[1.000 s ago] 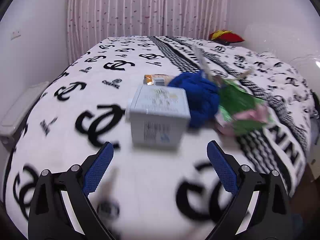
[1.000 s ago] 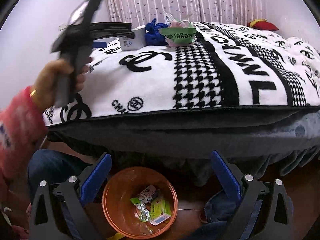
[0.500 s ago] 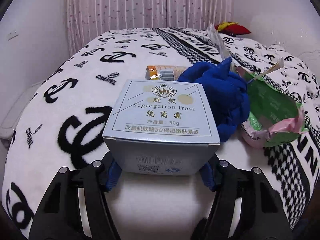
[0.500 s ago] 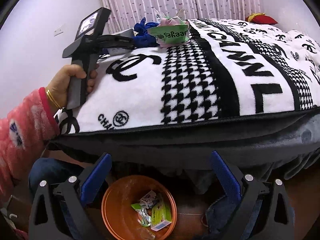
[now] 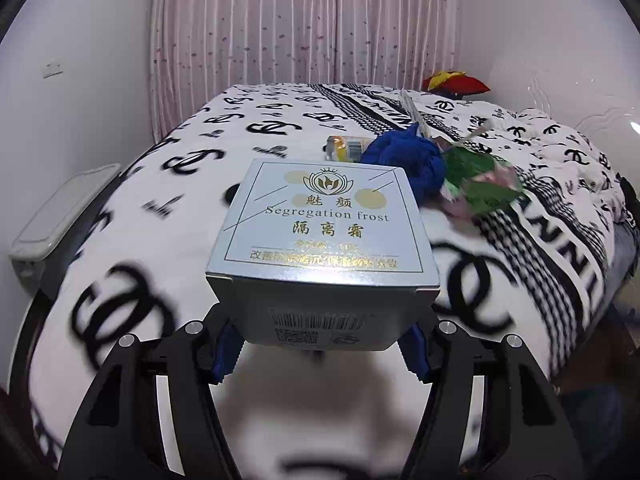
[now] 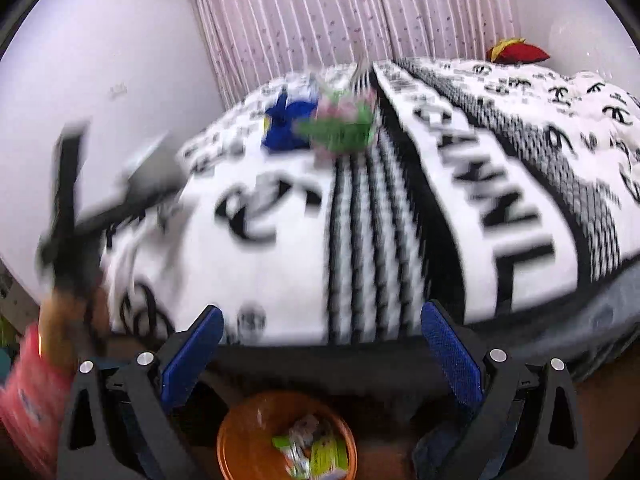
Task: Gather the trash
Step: 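Grasp the white cream box with the left tool while the right tool grasps the green-pink wrapper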
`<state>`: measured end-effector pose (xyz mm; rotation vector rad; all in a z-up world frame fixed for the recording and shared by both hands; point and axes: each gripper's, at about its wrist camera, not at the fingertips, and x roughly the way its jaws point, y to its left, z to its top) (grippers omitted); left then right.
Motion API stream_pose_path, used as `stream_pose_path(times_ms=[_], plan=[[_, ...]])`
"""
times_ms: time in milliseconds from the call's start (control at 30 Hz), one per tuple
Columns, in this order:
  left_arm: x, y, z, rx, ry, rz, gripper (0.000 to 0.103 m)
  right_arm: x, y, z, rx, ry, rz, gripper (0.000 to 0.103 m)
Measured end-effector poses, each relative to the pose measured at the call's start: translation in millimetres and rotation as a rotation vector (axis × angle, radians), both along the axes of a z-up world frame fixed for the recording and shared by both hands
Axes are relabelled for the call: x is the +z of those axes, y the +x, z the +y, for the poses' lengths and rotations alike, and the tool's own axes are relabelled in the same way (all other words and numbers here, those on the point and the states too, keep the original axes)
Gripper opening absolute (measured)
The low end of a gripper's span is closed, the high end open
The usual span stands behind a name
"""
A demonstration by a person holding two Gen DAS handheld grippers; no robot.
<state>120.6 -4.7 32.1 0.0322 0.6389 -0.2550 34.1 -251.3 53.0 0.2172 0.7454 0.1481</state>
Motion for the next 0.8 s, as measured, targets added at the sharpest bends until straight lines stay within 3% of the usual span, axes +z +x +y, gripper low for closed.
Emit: stream_pose_path(times_ms=[167,367,633,733,800], plan=[[1,-49,28,0.042,-0.02,0.008,0.062,35,69,-19,-0.027,0.083,-0.013,0.097],[5,-96,51,0.064,-0.008,-0.004,0.063,54,151,-14,-0.062,0.006,0.049,0.097],[14,-114,62,0.079,-0.025,-0.022,0.063,23,244,-15,-0.165,-0.083,0.254,0.097],[14,-118,63,0.078,-0.03,-0.024,0.063,4,257,-19,-0.172,-0.08,0.317,0.077],[13,-118,63,0.075,-0.038,-0.018,0.063,-8,260,-19,-0.161,-0.063,0.367,0.037]])
